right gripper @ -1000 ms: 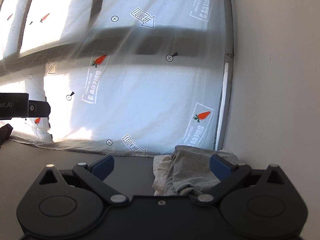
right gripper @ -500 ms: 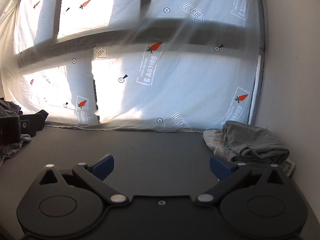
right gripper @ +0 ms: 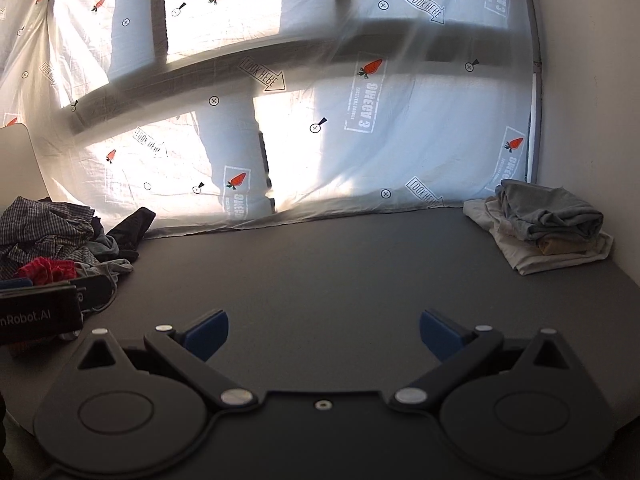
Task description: Fold clothes
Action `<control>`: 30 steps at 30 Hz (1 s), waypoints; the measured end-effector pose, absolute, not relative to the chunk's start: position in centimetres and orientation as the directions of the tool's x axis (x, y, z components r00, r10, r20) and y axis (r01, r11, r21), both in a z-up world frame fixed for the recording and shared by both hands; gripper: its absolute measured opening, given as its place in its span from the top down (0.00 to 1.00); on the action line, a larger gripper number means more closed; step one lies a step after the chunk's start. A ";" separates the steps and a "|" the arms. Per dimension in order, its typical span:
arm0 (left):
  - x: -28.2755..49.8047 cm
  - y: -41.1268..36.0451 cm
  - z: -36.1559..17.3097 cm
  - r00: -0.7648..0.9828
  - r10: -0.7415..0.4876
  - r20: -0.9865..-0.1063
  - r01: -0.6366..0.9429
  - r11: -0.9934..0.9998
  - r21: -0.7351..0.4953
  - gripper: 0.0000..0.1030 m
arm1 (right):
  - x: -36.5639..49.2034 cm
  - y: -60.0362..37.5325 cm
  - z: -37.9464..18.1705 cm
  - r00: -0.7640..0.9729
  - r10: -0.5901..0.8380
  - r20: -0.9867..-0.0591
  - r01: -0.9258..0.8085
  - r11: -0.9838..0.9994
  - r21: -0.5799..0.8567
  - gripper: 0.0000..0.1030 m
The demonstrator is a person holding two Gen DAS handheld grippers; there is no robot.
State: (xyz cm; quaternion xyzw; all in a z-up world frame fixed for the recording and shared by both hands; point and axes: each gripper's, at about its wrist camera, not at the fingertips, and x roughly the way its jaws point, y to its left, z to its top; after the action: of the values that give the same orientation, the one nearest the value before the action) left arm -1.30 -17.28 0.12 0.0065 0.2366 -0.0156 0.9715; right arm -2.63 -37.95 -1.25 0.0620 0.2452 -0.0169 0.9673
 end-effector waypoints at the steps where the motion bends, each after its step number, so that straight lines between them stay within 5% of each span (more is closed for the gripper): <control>1: -2.0 -16.5 0.0 0.885 -0.027 -0.465 0.031 1.000 0.002 0.00 | -3.3 -37.1 -1.2 0.877 -0.005 -0.480 0.065 0.992 0.107 0.00; 30: -9.7 -11.8 -0.8 0.878 -0.038 -0.477 0.049 0.999 0.011 0.00 | -11.9 -32.6 -1.4 0.868 -0.074 -0.491 0.098 0.995 0.022 0.00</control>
State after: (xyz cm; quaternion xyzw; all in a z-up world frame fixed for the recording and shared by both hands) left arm -9.69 -11.78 -0.82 0.0114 0.2459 -0.0226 0.9690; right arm -11.94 -32.56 -1.36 0.0229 0.2529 -0.0445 0.9662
